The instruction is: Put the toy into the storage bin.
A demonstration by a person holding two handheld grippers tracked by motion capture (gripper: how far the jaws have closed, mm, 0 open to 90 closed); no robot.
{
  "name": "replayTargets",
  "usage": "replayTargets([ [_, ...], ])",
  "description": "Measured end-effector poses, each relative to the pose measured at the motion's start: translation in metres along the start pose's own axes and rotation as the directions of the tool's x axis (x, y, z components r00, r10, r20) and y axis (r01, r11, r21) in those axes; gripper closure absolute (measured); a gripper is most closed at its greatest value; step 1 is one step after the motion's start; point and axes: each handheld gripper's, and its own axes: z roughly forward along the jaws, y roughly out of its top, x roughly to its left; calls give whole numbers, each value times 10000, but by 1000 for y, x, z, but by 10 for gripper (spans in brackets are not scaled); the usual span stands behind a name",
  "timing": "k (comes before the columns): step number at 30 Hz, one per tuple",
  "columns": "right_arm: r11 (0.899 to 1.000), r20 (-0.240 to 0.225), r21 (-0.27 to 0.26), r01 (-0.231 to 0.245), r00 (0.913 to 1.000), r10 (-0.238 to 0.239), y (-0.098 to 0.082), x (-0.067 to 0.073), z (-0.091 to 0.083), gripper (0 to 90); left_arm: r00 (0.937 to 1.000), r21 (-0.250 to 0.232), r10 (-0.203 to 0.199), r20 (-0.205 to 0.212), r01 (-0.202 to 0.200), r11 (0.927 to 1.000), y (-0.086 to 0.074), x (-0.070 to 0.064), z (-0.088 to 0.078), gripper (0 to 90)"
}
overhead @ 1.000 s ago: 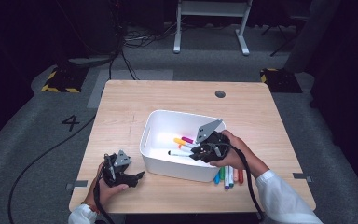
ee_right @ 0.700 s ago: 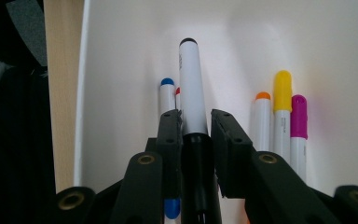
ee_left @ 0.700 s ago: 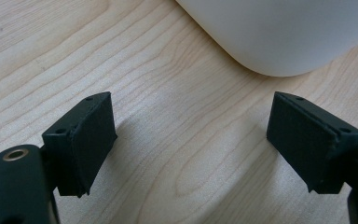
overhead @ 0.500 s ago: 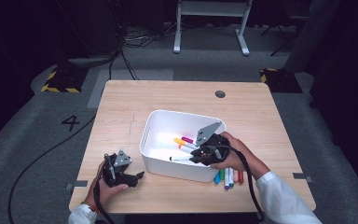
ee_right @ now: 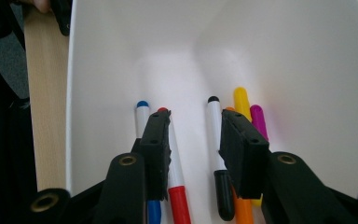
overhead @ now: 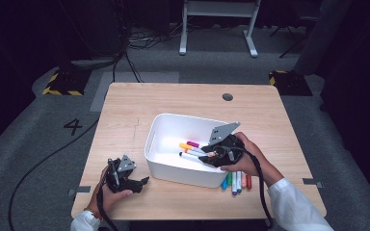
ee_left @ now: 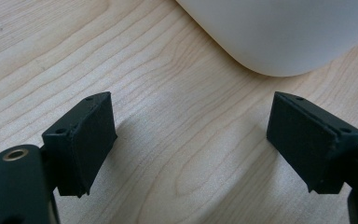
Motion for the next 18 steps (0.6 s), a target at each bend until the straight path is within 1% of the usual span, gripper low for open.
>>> replayTargets([
  [2, 9998, 248, -217, 0, 9997, 5, 0, 0, -8, 611, 10000, 8, 15, 72, -15, 10000, 0, 0, 0, 155],
  [4, 9993, 464, -367, -31, 9989, 48, -1, -1, -15, 597, 10000, 5, 13, 68, -13, 10000, 0, 0, 0, 155],
  [6, 9984, 745, -562, -54, 9972, 96, -2, -2, -24, 564, 10000, 7, 13, 67, -13, 10000, 0, 0, 0, 155],
  [7, 9968, 792, -729, -313, 9962, 371, -3, -1, -29, 541, 10000, 5, 11, 69, -11, 10000, 0, 0, 0, 155],
  [8, 9958, 1034, -864, -294, 9939, 383, -5, -3, -35, 524, 10000, 8, 17, 68, -17, 10000, 0, 0, 0, 155],
  [9, 9946, 1149, -954, -406, 9920, 516, -6, -3, -39, 510, 10000, 7, 16, 68, -16, 10000, 0, 0, 0, 155],
  [10, 9927, 1320, -1146, -379, 9898, 531, -9, -4, -46, 492, 10000, 7, 14, 69, -14, 10000, 0, 0, 0, 155],
  [11, 9902, 1416, -1290, -536, 9873, 719, -11, -4, -51, 468, 10000, 5, 13, 67, -14, 10000, 0, 0, 0, 155],
  [12, 9888, 1602, -1398, -524, 9843, 748, -14, -5, -56, 436, 10000, 4, 14, 70, -14, 10000, 0, 0, 0, 155],
  [14, 9871, 2064, -1504, -543, 9748, 850, -21, -5, -66, 407, 10000, 5, 14, 31, -14, 10000, 0, 0, 0, 155],
  [15, 9856, 2193, -1583, -595, 9711, 938, -24, -5, -70, 399, 10000, 4, 10, 27, -10, 10000, 0, 0, 0, 155],
  [17, 9804, 2370, -1772, -864, 9631, 1277, -33, -4, -79, 383, 10000, 2, 1, -2, -1, 10000, 0, 0, 0, 155],
  [18, 9775, 2567, -1870, -972, 9557, 1441, -40, -3, -84, 373, 10000, 4, 8, 9, -8, 10000, 0, 0, 0, 155],
])
